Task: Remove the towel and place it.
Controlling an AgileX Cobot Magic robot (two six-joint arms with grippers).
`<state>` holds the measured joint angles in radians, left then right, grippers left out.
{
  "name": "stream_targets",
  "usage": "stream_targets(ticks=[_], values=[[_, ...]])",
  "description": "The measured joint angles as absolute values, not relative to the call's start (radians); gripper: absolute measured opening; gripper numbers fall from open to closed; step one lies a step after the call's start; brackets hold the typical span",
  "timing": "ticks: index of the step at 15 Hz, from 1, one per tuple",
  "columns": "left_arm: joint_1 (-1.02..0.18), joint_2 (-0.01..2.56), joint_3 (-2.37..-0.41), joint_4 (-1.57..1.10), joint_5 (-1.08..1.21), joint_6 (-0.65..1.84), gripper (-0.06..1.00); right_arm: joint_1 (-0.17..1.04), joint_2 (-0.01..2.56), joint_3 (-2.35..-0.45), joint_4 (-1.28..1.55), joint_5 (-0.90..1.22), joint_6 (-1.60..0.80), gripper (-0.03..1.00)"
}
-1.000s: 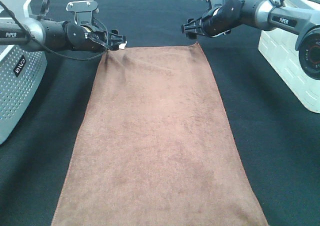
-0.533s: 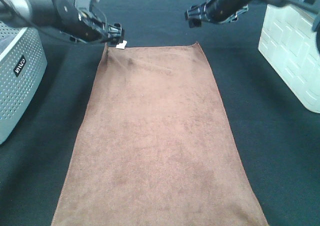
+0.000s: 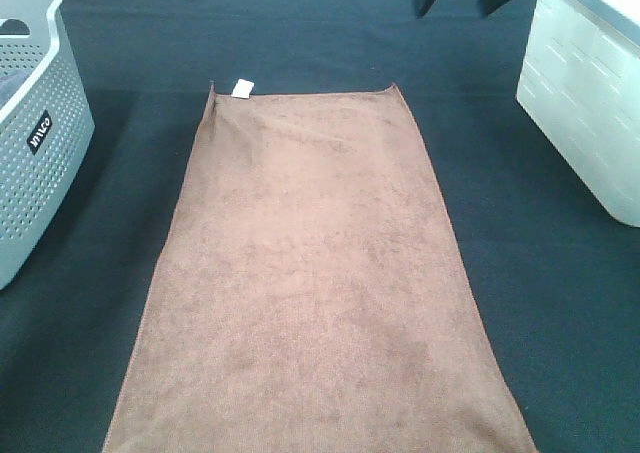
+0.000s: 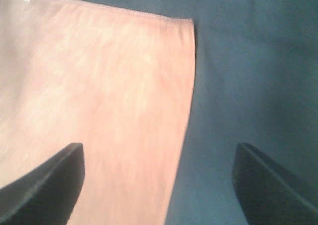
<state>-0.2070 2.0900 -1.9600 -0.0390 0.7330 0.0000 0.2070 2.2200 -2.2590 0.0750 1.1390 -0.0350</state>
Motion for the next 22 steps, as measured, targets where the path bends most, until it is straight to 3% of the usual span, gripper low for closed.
stream_targets(ticks=[4,8,13,16,22], values=[[-0.063,1.961,-1.960,0.070,0.976,-0.076,0.91,0.130,2.078,-2.241,0.069,1.208,-0.017,0.77],[0.002,1.865,-1.914,0.081,1.020,-0.071,0.91,0.120,1.902,-2.002,0.072,1.211,-0.012,0.77],[0.002,1.495,-1.374,0.070,0.880,-0.075,0.91,0.120,1.445,-1.472,0.087,1.199,-0.007,0.76],[0.002,1.113,-1.013,0.078,0.849,-0.075,0.91,0.120,1.081,-1.162,0.101,1.200,-0.007,0.76],[0.002,0.487,-0.646,0.162,0.837,-0.079,0.91,0.120,0.508,-0.890,0.066,1.177,-0.013,0.76]])
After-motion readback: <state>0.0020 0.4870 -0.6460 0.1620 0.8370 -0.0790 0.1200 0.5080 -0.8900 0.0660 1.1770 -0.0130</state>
